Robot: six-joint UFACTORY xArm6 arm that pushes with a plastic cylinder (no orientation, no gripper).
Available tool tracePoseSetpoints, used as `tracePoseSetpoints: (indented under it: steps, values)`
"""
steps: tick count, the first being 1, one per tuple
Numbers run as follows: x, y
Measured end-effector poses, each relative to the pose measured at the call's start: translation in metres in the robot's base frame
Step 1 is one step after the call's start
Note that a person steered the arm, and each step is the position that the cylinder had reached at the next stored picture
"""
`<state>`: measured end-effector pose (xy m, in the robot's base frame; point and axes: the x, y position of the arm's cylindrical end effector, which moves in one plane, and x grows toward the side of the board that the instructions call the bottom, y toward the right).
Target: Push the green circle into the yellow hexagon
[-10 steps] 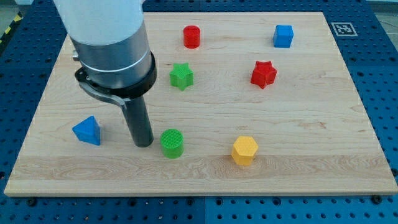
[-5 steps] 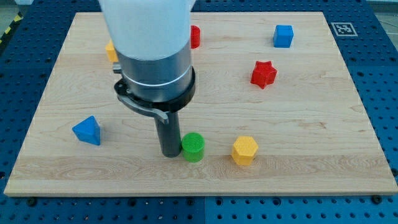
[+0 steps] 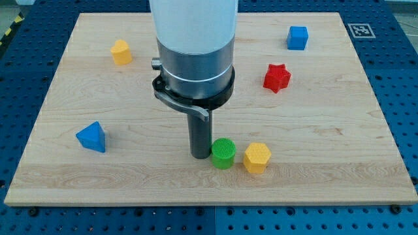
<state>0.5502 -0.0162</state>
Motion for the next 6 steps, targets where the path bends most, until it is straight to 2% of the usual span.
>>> tracePoseSetpoints:
  steps: [4, 6]
  values:
    - [-0.004, 0.017]
    - [-0.032, 0.008]
